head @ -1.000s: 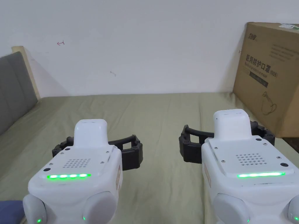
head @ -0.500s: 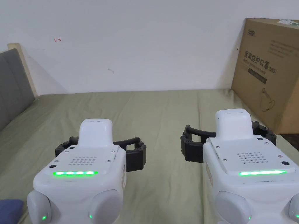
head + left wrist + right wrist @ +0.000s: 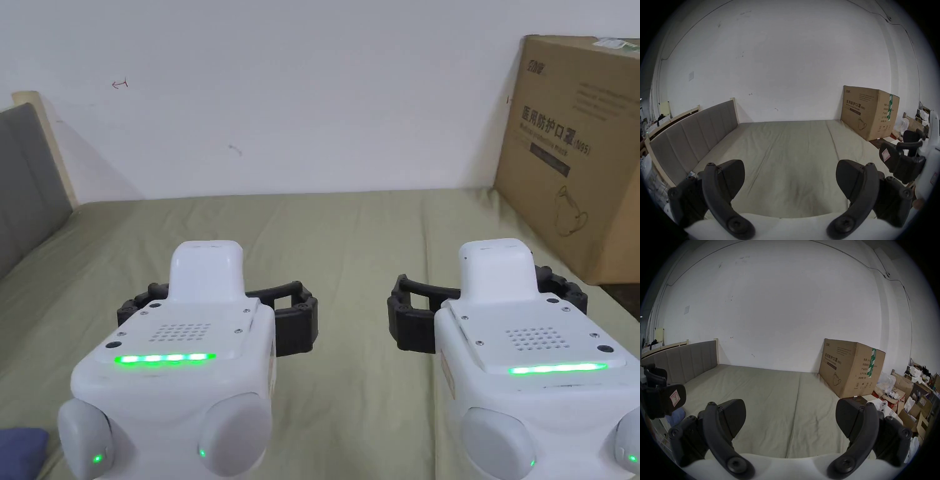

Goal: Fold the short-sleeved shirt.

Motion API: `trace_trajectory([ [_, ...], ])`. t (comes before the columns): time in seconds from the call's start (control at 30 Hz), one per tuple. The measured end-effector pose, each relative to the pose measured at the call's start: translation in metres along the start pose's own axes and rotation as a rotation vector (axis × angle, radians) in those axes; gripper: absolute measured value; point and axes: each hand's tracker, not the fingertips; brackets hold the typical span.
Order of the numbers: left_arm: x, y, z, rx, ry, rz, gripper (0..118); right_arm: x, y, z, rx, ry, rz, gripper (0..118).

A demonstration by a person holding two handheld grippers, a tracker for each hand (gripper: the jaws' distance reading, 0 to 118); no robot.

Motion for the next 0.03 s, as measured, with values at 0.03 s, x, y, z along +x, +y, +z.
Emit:
trace_trajectory([
  [0.03, -0.0001, 0.0011, -0.0004, 0.001, 0.008, 0.001, 114, 0.0003, 0.0004, -0.0002, 0.001, 0.000, 0.001, 111],
])
